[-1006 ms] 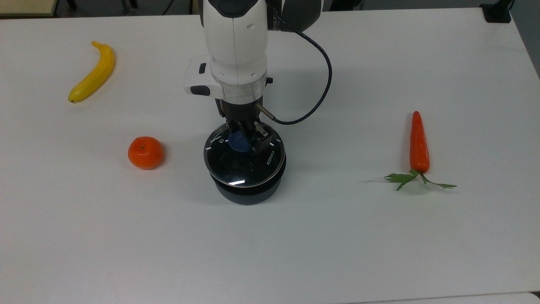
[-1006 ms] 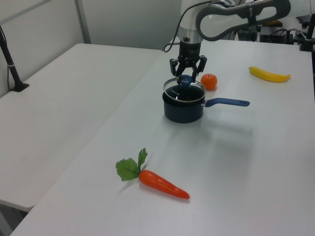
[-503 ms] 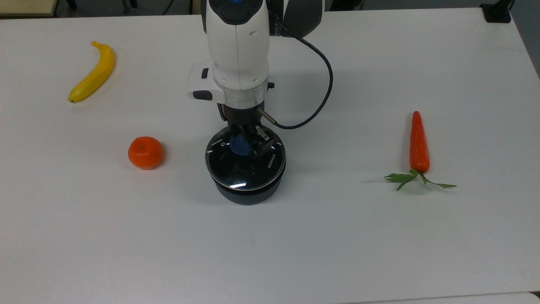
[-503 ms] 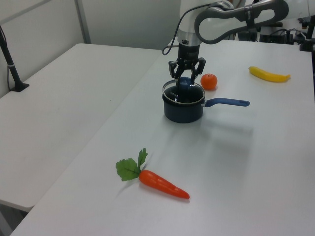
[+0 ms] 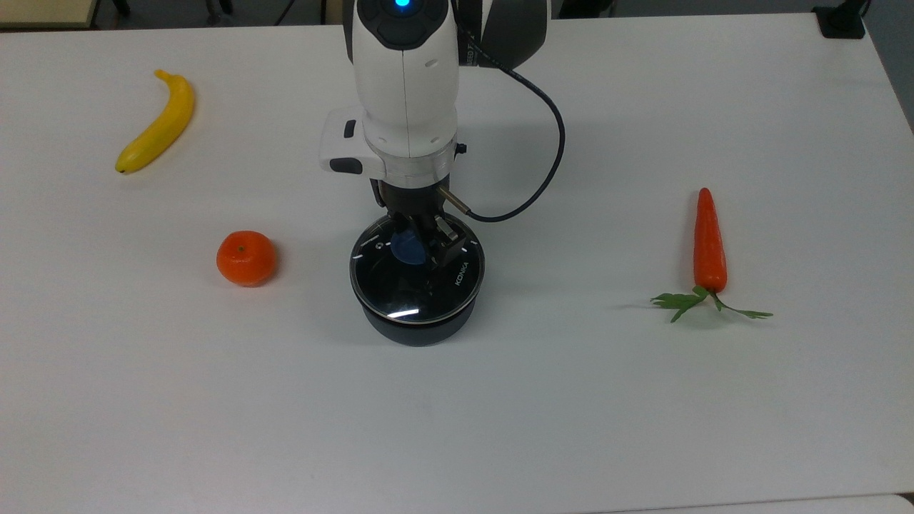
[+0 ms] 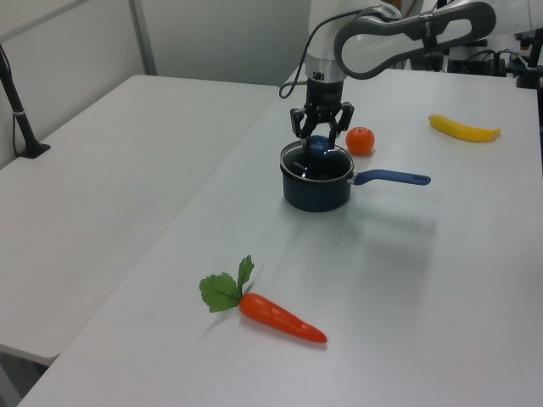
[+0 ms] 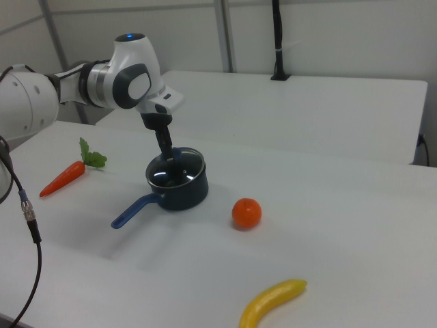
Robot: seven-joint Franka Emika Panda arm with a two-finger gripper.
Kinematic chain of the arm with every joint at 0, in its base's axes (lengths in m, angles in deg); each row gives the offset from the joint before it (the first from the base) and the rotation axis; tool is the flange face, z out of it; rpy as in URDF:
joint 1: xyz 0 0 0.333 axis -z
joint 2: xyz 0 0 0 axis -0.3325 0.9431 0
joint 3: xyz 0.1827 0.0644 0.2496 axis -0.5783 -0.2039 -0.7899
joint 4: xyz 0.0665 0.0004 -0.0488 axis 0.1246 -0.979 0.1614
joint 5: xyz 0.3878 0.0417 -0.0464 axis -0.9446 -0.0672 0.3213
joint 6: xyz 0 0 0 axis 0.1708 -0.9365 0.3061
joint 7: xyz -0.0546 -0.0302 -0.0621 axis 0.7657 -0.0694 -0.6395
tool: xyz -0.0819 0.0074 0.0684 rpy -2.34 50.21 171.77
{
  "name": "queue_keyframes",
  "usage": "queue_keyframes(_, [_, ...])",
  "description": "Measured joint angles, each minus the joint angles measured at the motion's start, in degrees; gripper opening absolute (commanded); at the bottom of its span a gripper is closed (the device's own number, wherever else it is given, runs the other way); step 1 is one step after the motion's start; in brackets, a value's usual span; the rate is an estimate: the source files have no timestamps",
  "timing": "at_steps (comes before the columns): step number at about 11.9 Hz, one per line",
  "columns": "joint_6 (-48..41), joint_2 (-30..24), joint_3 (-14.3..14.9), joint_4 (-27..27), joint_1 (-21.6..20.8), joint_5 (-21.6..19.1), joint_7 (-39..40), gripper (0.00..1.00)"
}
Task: Close lid
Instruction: 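Lower the glass lid onto the saucepan rim and settle it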
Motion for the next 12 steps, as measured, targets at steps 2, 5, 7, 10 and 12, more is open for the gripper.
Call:
queue_keyframes(2, [0.0,0.29,-0.02,-0.06,0.01,0.0,0.0,0.63])
queue_keyframes(5, [0.0,0.53,-0.02,-0.11,0.01,0.0,0.0,0.8])
queue_keyframes(7, [0.0,0.76,-0.03,-0.27,0.01,0.0,0.0,0.65])
queue_keyframes(10, [-0.52,1.0,-0.04,-0.37,0.01,-0.04,0.0,0.52])
queue_keyframes(12, [-2.11,1.12,-0.05,-0.42,0.05,-1.07,-0.01,0.54])
